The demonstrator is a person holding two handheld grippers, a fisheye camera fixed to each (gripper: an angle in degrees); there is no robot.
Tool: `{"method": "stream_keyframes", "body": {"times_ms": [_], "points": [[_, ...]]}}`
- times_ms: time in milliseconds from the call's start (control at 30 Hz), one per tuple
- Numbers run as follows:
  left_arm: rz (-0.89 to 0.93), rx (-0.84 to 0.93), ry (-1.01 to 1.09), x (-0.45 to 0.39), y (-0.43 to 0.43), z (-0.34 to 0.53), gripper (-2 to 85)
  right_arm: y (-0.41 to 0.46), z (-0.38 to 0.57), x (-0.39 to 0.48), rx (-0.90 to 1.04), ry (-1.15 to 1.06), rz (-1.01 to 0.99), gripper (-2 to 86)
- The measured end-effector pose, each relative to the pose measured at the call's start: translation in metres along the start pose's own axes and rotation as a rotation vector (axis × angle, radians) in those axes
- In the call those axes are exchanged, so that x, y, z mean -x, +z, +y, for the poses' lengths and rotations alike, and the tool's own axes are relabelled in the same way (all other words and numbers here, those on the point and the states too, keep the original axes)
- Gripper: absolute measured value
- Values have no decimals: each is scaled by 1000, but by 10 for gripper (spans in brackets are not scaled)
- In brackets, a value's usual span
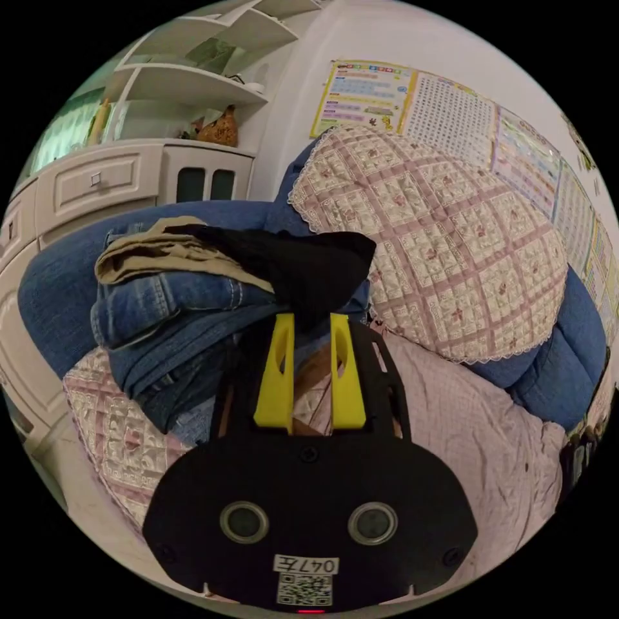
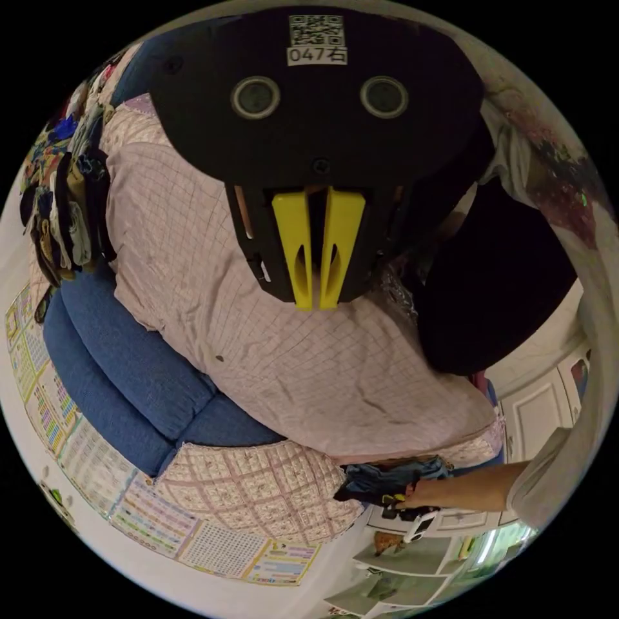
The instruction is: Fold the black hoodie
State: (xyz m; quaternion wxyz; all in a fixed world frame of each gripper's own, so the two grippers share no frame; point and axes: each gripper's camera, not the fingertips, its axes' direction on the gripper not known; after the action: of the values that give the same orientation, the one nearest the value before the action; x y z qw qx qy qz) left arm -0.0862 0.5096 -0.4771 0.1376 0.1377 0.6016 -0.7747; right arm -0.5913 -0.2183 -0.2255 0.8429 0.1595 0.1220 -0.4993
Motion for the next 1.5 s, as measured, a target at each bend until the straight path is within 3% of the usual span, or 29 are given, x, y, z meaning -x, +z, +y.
{"method": "stream_keyframes", "body": {"times_ms": [267,433,533,600,767,933,1033,1067,1100,1133,1233,1367,1433,1500], "points": [[303,-69,-96,33,-164,-3,6,-31,-38,-37,6,96,-7,-4],[498,-137,87,28,-290,19,1,-63,-49,-59,-78,131,-70,22],[603,-166,156,20,-362,42,0,-84,-67,-70,-151,108,-147,129],[655,-188,199,14,-416,68,0,-101,-91,-79,-233,114,-213,187],[777,-110,260,13,-488,156,-2,-122,-164,-75,-447,15,-229,213],[998,-48,367,24,-547,271,-3,-115,-217,-67,-361,-166,-236,239],[1000,-22,468,43,-571,326,-2,-125,-208,-58,-321,-496,-397,160],[1007,-11,471,55,-574,342,-3,-128,-204,-54,-280,-626,-513,91],[1009,0,466,66,-574,355,-3,-129,-207,-54,-233,-626,-536,18],[1005,-2,462,71,-575,360,-3,-130,-208,-53,-229,-625,-527,15],[995,-88,467,92,-590,375,-4,-155,-216,-52,-326,-574,-367,7],[889,-269,675,95,-628,401,-1,-208,-189,-59,-685,-501,92,10],[811,-265,796,85,-624,421,4,-209,-167,-64,-749,-528,250,19],[778,-98,904,62,-581,455,15,-184,-137,-81,-649,-529,402,55]]}}
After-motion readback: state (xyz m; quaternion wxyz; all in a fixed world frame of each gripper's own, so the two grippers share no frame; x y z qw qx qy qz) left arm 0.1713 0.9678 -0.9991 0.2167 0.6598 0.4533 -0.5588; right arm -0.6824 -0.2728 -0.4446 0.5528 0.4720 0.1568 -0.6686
